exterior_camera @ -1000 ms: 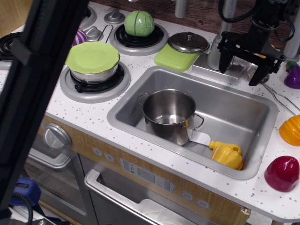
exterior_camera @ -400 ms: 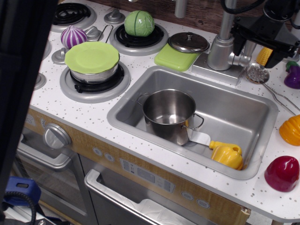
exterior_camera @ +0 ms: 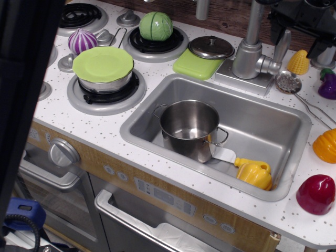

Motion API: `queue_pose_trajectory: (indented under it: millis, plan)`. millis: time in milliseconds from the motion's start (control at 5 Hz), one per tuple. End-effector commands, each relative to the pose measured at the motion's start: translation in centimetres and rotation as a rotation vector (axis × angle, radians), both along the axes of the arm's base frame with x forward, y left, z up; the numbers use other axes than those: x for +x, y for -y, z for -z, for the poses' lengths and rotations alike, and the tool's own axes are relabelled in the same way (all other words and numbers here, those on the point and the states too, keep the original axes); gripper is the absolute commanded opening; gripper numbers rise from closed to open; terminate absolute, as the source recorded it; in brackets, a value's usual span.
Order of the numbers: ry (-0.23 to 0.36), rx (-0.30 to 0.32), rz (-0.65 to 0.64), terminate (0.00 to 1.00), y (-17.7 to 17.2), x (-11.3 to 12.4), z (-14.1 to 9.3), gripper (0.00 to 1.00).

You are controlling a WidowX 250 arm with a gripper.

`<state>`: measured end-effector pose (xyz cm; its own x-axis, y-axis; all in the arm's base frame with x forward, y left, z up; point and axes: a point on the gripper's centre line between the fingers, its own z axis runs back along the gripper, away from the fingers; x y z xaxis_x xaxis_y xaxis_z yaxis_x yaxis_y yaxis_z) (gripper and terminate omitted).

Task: Turn lever vertical to front

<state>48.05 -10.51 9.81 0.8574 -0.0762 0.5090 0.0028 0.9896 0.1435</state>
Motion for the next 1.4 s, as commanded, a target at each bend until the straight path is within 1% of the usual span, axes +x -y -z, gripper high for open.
queue_pose_trajectory:
  millis: [0, 200, 400, 600, 800, 1000, 1200]
  plan:
    - [0.095, -0.014, -0.004, 0.00, -1.1, 2.0, -2.4, 1.00]
    - [0.086, -0.031, -0.002, 0.00, -1.6, 2.5, -1.9, 1.00]
    - [0.087, -0.029, -0.010, 0.00, -1.7, 2.8, -1.6, 1.00]
    - [0.076, -0.023, -0.018, 0.00, -1.6, 2.9, -1.6, 0.00]
    - [0.036, -0.035, -0.042, 0.00, -1.3, 2.2, -2.1, 0.00]
    - [-0.037, -0.045, -0.091, 0.00, -0.6, 0.5, -2.4, 0.00]
    - [-0.115, -0.085, -0.142, 0.00, -0.1, -1.0, -1.9, 0.00]
